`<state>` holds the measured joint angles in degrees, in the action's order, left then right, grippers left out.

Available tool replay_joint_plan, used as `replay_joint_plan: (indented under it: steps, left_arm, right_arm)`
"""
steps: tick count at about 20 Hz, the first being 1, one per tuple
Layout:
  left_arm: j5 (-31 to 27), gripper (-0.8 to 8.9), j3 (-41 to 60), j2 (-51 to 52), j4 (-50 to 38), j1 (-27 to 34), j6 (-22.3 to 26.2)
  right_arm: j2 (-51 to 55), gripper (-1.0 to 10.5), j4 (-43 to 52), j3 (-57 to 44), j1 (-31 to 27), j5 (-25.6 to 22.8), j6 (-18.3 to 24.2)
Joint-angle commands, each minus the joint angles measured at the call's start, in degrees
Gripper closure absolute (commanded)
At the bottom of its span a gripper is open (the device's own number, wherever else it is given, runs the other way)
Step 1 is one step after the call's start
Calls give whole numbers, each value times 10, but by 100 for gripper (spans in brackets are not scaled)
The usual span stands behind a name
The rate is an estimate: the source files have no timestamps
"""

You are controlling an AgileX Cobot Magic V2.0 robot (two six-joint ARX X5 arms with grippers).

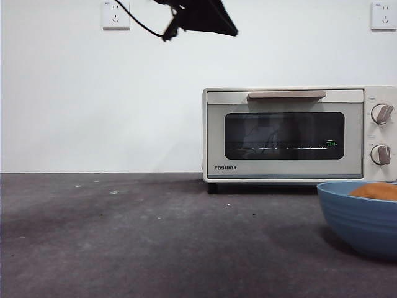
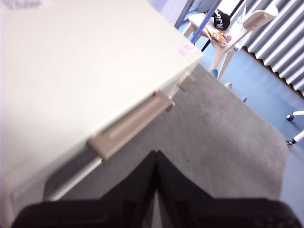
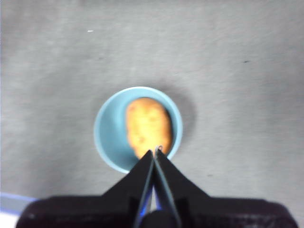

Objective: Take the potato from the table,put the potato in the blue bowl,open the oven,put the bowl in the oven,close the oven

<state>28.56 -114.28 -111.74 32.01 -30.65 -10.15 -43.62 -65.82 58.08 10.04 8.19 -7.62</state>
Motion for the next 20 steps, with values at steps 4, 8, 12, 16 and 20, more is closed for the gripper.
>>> replay_joint_plan:
  steps: [4,8,12,16,20]
  left_arm:
    - [-32,819,-26,-69,-54,-16,11]
    - [-76,819,-26,-91,-80,-25,57]
    - [-106,820,-26,-94,-101,-35,99]
    - [-106,820,-26,-97,-124,-49,133]
    - [-129,821,-26,-117,-152,-63,173]
  right_arm:
    - [0,958,17,0,-121,71,49]
    - [0,958,54,-25,-142,98,43]
    - [0,958,96,-88,-142,91,30]
    - [0,958,140,-139,-142,111,19]
    - [0,958,147,-141,-142,120,19]
